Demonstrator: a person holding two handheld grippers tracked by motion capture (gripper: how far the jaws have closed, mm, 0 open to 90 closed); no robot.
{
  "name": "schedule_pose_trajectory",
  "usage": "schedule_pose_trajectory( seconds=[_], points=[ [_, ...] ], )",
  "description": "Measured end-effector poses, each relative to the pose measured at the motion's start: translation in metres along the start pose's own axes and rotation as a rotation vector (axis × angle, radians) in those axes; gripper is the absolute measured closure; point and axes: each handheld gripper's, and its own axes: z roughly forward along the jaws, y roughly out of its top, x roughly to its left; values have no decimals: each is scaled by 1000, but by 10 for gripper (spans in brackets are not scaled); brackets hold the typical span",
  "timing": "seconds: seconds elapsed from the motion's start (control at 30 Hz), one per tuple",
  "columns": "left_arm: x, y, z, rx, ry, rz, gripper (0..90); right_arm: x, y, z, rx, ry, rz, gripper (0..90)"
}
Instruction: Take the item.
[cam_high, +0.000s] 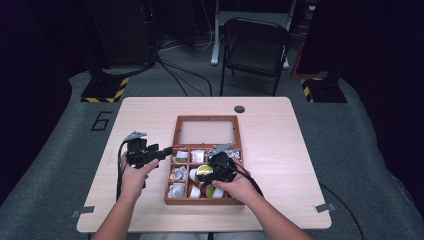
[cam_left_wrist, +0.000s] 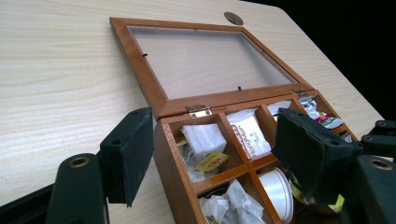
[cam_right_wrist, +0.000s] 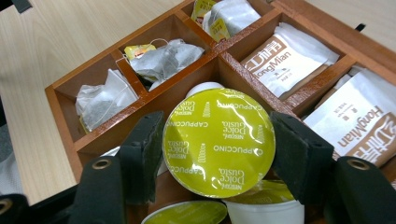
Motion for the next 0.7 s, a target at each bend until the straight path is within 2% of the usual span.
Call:
schedule_pose_trajectory(
  seconds=[0.37, 0.7],
  points=[
    [1, 2, 1, -2, -3, -1, 290, -9, 2, -19, -19, -23, 4, 378],
    [2, 2, 2, 4, -5, -3, 290, -27, -1, -36, -36, -51, 50, 378]
  ],
)
